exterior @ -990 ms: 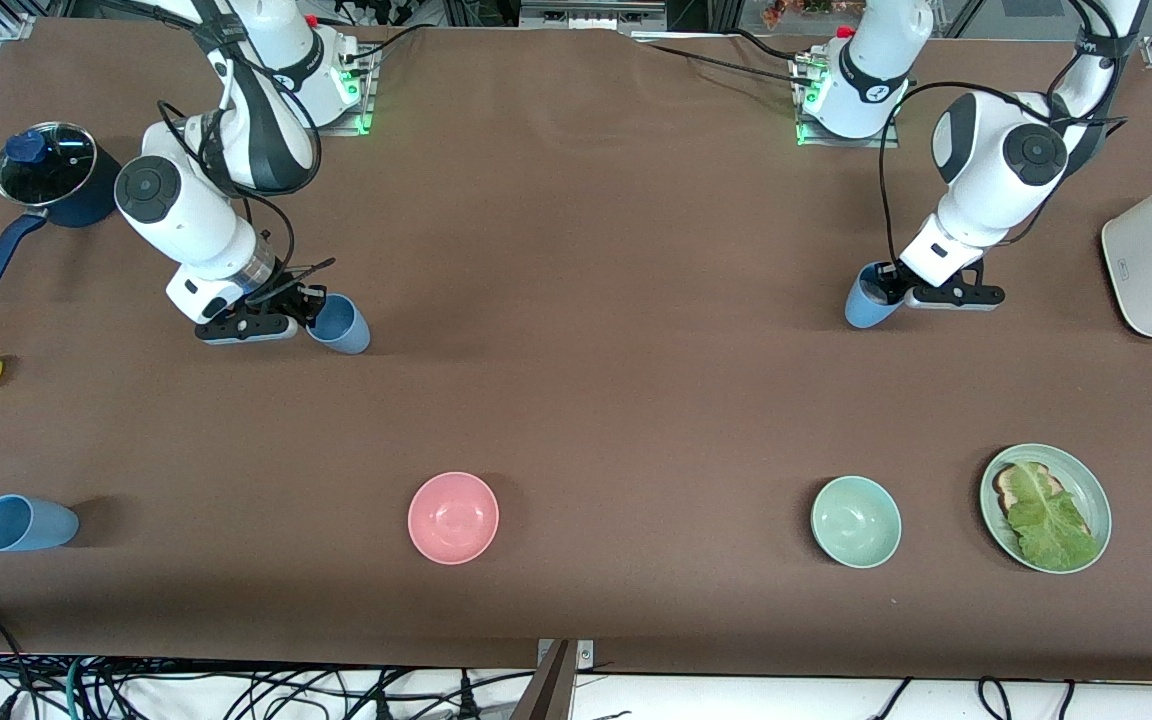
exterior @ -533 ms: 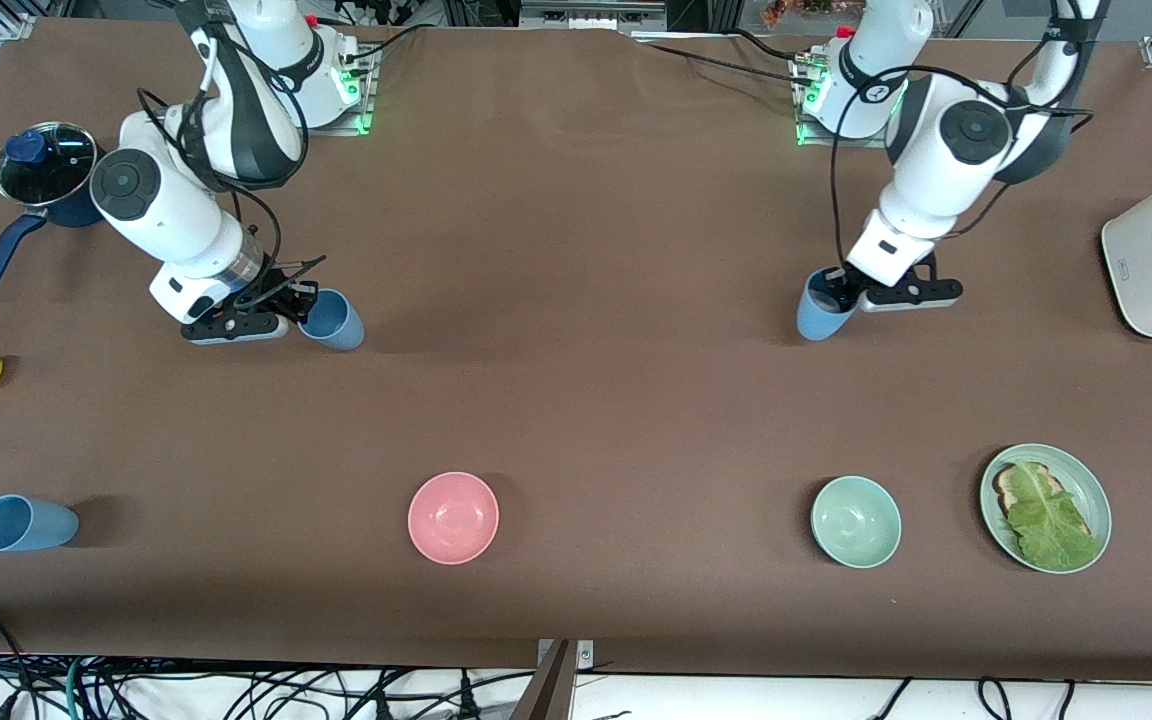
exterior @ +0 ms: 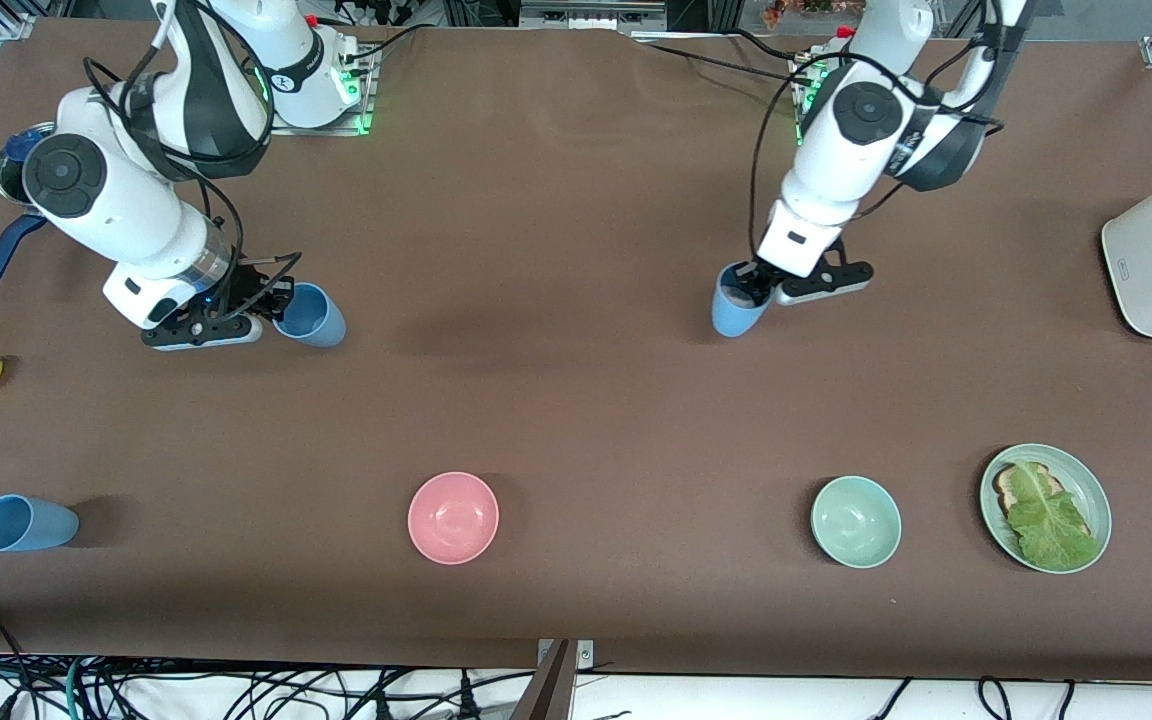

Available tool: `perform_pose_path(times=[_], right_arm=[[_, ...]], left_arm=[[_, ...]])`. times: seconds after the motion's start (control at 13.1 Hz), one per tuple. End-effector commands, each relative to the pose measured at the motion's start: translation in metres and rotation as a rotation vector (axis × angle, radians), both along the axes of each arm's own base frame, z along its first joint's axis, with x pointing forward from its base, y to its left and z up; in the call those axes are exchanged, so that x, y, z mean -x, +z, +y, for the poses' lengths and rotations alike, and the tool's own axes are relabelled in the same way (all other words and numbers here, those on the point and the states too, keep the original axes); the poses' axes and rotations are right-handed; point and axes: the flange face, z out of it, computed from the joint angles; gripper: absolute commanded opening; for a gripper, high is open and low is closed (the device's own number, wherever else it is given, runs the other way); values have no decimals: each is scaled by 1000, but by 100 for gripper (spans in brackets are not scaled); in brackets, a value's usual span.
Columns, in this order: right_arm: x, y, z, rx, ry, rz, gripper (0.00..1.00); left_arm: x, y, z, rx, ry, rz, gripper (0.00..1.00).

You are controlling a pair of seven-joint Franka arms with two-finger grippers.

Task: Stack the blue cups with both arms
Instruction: 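Lift both blue cups and carry them toward each other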

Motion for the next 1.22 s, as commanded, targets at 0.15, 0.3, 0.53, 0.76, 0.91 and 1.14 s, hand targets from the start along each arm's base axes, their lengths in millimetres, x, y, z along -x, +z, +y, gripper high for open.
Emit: perform_pose_path(times=[0.15,0.3,0.53,0.76,0.91,1.14], right_arm=[[-22,25,7,11,12,17,0],[-27,32,8,10,12,19,0],[-37,45,9,13,15,36,0],[-53,62,12,29,24,67,0],[-58,70,17,32,30,73,0],[-59,78,33,38,57,59,0]], left_arm=[[-16,-21,-60,-12,81,10,0],[-14,-35,-93,-26,116,-9,0],[-16,-46,-125,-6,154,-8,0],[-17,-54,-140,0,166,5,0],[-18,-65,-150,-16,175,-14,0],[-25,-85,-159,-27,193,-23,0]])
